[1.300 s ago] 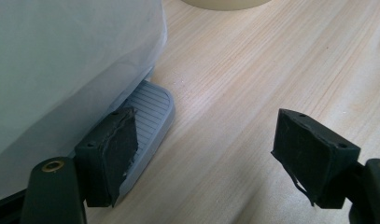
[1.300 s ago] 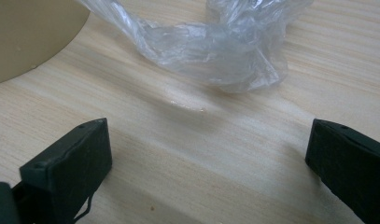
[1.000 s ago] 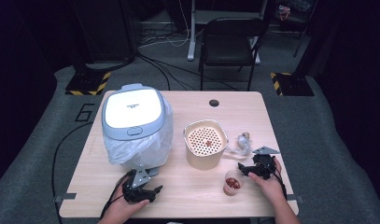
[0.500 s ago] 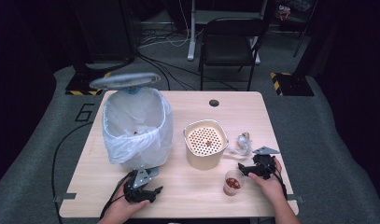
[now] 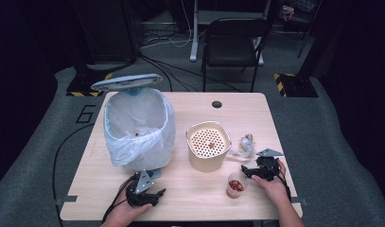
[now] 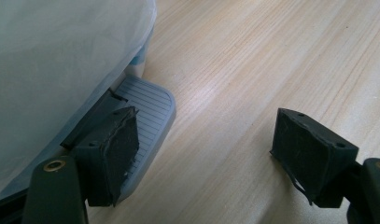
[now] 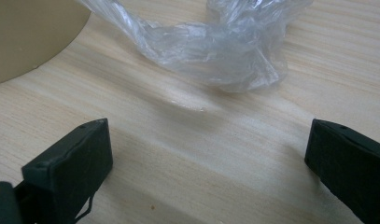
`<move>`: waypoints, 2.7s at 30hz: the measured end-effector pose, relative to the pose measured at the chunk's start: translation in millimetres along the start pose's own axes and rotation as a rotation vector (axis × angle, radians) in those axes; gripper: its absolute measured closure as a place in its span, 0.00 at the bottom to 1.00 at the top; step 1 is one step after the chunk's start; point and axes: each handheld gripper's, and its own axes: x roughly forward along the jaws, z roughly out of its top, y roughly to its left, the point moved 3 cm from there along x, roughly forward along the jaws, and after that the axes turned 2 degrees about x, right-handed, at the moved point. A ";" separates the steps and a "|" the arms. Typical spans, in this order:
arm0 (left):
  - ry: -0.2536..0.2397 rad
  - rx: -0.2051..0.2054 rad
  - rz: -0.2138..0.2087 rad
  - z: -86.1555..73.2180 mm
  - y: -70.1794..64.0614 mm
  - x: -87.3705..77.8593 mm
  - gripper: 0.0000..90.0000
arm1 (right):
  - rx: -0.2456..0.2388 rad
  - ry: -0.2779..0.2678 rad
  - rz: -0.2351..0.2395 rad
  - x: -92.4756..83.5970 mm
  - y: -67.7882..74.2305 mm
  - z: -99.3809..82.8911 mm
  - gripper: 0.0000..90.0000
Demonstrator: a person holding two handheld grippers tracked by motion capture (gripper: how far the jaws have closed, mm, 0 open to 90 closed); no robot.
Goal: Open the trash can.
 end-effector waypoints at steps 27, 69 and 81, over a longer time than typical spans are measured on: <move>0.006 0.009 -0.005 0.3 0.1 -0.1 0.25 | 0.032 -0.032 -0.026 -12.3 -13.6 71.2 0.29; 0.002 0.009 0.003 0.3 -0.2 0.4 0.25 | 0.005 0.069 -0.007 43.8 -15.2 67.3 0.77; 0.001 0.008 0.003 0.3 -0.2 0.5 0.25 | 0.044 0.050 0.041 23.8 -17.0 80.3 0.81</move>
